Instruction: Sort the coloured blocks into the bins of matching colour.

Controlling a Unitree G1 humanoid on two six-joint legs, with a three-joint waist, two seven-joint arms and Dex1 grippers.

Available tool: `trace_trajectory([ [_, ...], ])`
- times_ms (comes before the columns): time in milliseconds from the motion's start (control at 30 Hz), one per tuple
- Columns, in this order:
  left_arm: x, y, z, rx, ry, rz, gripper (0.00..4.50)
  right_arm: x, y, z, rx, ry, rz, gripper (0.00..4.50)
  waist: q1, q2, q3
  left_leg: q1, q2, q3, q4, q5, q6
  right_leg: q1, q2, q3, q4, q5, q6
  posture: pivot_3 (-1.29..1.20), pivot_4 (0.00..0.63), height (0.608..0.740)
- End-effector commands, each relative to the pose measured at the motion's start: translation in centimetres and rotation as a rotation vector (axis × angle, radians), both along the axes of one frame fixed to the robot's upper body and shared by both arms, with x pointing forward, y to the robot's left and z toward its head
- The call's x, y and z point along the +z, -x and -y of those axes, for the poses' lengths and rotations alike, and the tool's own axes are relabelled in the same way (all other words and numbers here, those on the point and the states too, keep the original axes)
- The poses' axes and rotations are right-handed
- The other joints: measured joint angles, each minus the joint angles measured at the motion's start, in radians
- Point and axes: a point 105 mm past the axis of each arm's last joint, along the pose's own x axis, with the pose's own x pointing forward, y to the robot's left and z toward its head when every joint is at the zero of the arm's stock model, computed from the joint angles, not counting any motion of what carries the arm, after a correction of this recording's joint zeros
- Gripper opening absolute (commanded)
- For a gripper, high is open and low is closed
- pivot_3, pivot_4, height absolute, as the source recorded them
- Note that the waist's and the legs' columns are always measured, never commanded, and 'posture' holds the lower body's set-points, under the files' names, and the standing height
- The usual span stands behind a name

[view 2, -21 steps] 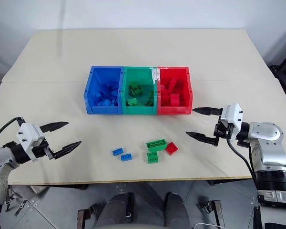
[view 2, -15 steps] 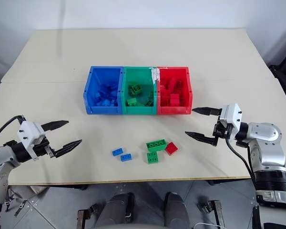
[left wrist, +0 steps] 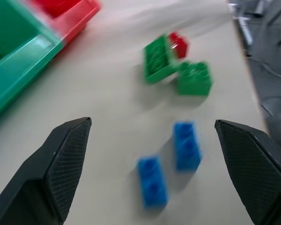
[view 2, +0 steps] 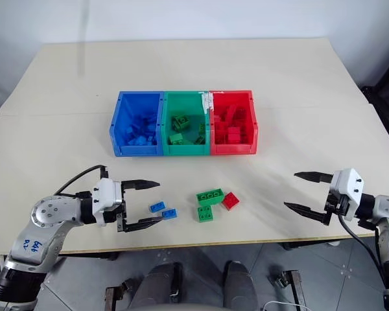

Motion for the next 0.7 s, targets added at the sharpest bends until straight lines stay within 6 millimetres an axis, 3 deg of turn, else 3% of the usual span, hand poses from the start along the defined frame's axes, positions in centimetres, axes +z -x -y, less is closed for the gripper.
trace_trajectory([
  [33, 0.6, 0.8, 0.3, -0.038, 0.006, 0.001, 4.48, 0.6, -0.6, -2.1, 0.116, 0.003, 0.018, 4.5, -0.002, 0.0, 0.0, 0.0, 0.0, 0.0, 0.0, 0.0, 0.0, 0.0, 0.0, 0.0, 0.0, 0.0, 0.0, 0.0, 0.15, 0.74],
  [333, 0.6, 1.7, -0.8, -0.007, 0.0, 0.002, 4.48, -0.3, -2.2, -9.9, 0.519, 0.059, -0.093, 4.5, -0.003, 0.0, 0.0, 0.0, 0.002, 0.001, 0.002, -0.001, -0.001, 0.0, 0.001, 0.0, 0.001, 0.001, -0.002, 0.0, 0.15, 0.74],
  [567, 0.5, 2.3, -1.8, 0.069, -0.011, 0.015, 4.48, -2.4, -2.9, -11.9, 0.616, 0.129, -0.175, 4.5, 0.007, 0.0, 0.0, -0.001, 0.002, 0.001, 0.003, -0.002, 0.0, 0.0, 0.0, -0.001, 0.001, 0.001, -0.002, 0.0, 0.15, 0.74],
  [700, 0.7, 2.2, -2.2, 0.106, -0.011, 0.032, 4.5, -2.8, -2.8, -11.9, 0.632, 0.144, -0.187, 3.63, 0.006, 0.0, 0.0, -0.001, 0.003, 0.001, 0.003, -0.003, -0.001, -0.001, 0.001, -0.001, 0.001, 0.001, -0.002, 0.0, 0.15, 0.74],
])
